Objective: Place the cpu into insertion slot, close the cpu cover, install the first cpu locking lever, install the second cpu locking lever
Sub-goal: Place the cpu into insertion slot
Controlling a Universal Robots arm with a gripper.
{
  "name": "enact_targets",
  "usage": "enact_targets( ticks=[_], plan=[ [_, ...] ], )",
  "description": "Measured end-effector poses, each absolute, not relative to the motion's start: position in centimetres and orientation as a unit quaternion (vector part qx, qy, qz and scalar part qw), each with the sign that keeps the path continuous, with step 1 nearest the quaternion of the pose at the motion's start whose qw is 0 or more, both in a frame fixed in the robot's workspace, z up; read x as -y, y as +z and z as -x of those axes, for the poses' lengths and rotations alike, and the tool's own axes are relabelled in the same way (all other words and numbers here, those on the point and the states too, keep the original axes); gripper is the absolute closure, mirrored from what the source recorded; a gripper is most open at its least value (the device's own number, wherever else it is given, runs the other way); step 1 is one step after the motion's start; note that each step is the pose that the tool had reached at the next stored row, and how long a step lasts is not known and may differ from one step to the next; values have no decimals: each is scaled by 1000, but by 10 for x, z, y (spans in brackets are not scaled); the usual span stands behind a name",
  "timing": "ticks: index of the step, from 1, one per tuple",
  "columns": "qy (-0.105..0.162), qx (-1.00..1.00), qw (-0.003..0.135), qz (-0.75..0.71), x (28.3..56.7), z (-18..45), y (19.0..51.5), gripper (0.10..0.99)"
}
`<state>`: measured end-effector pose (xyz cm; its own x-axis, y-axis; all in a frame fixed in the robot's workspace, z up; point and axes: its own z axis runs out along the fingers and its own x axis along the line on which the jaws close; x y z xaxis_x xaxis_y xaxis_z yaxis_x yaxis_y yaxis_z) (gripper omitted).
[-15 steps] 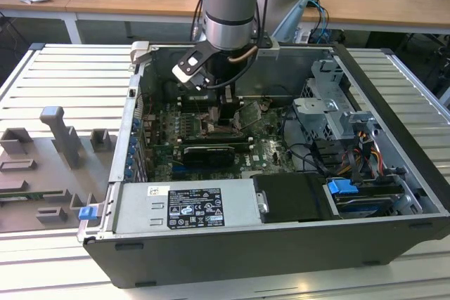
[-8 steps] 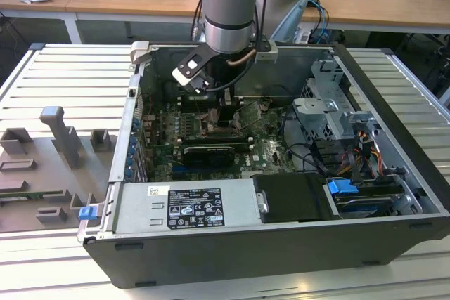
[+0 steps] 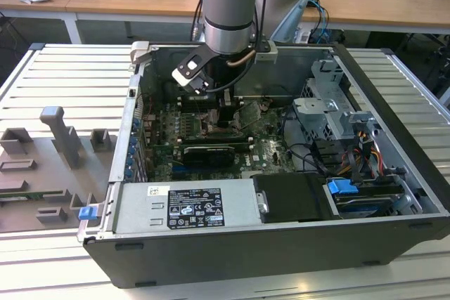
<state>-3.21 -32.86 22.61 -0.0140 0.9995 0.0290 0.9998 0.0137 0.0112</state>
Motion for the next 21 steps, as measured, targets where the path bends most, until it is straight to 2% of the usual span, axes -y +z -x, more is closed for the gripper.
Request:
enact_targets(
  ticks=[21],
  plan=[
    [-15,704,6,710,327,35,213,545]
  ],
)
